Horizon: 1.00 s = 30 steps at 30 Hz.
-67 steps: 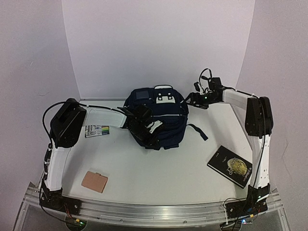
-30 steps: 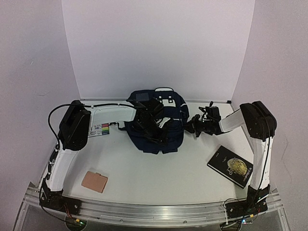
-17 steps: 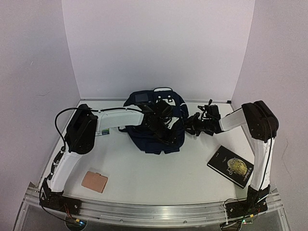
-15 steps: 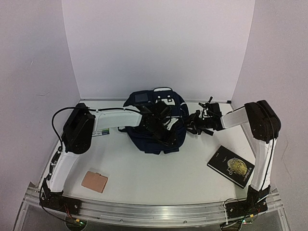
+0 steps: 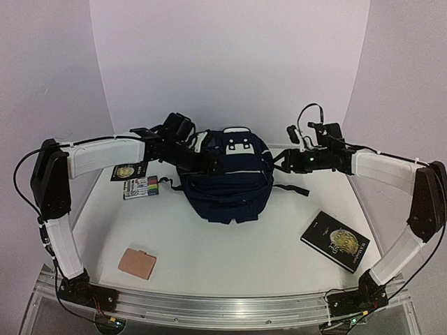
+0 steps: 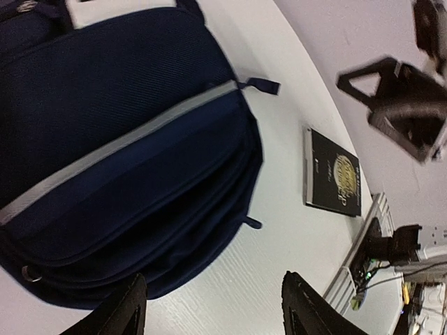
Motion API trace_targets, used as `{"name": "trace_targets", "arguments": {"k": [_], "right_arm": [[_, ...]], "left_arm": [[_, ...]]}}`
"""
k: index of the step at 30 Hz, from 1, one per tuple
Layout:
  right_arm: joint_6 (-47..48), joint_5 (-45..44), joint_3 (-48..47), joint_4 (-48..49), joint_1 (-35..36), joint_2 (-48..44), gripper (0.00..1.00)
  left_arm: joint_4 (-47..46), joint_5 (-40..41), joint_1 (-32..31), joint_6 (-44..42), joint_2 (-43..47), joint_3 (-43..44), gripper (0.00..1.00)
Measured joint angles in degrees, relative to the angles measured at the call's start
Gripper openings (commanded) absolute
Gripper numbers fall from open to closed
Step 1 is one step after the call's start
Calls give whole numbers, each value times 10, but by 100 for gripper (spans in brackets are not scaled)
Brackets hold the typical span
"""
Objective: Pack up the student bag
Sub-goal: Zip the student bag at the center of the board.
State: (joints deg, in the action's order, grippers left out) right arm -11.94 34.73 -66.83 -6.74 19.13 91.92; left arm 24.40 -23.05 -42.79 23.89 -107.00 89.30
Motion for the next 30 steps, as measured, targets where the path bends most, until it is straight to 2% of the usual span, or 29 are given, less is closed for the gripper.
{"name": "trace_targets", "arguments": {"k": [3, 8, 16, 24, 30], "right_arm": [[40, -22, 13, -16, 59, -10, 65], [67, -30, 34, -37, 144, 6, 60], [64, -55, 34, -41, 183, 81, 53], [57, -82, 15, -37, 187, 118, 32], [55, -98, 6, -38, 187, 142, 8]], "left_arm": [[2, 28, 26, 6, 17, -20, 66], [17, 64, 23, 2, 17, -33, 66], [32, 93, 17, 7, 36, -90, 66], [32, 110, 17, 3, 48, -90, 65], [32, 113, 17, -5, 48, -90, 65]]}}
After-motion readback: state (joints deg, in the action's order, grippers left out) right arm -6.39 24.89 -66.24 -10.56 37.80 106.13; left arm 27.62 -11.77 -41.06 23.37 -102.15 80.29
